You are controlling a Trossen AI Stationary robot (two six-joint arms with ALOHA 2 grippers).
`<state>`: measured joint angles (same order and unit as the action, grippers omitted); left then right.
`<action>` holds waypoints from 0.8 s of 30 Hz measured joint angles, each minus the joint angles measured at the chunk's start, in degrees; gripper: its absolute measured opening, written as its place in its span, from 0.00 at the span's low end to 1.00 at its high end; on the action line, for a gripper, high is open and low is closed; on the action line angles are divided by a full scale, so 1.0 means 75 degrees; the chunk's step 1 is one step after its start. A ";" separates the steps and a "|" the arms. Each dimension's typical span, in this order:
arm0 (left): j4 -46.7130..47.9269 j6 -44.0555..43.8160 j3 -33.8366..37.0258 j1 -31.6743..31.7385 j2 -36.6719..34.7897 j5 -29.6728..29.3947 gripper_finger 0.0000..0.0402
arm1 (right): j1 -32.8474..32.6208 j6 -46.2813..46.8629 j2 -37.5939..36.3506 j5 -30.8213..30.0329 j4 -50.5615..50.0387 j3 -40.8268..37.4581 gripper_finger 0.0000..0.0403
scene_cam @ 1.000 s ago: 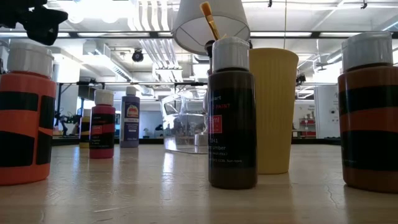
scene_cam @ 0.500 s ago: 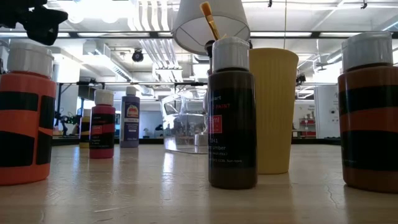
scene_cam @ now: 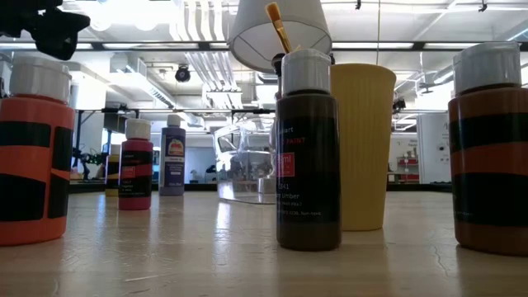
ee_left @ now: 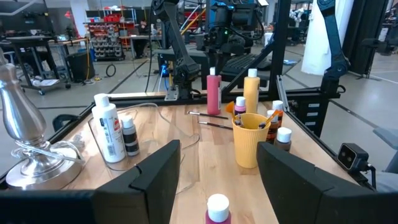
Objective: Pick & Place Paint Supplies
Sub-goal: Put the red paint bottle into the transparent bin
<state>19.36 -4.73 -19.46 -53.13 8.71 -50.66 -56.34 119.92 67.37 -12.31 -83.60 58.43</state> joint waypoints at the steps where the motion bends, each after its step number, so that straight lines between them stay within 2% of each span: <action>1: 0.0002 0.0000 0.0000 -0.0002 0.0000 -0.0001 0.54 | -0.0002 -0.0025 0.0000 -0.0066 -0.0003 -0.0003 0.29; 9: 0.0001 0.0000 0.0000 -0.0002 0.0001 -0.0002 0.54 | 0.0005 -0.0137 -0.0026 -0.0526 -0.0298 -0.0015 0.29; 18: 0.0000 0.0000 0.0000 -0.0002 0.0003 -0.0002 0.54 | 0.0117 -0.0230 -0.0213 -0.0624 -0.0854 0.0253 0.29; 24: -0.0001 0.0000 0.0000 -0.0002 0.0003 -0.0002 0.54 | 0.0428 -0.1036 -0.0391 -0.1771 -0.0857 0.0953 0.29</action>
<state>19.35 -4.73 -19.46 -53.15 8.73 -50.68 -53.13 112.15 64.44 -25.59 -90.02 65.58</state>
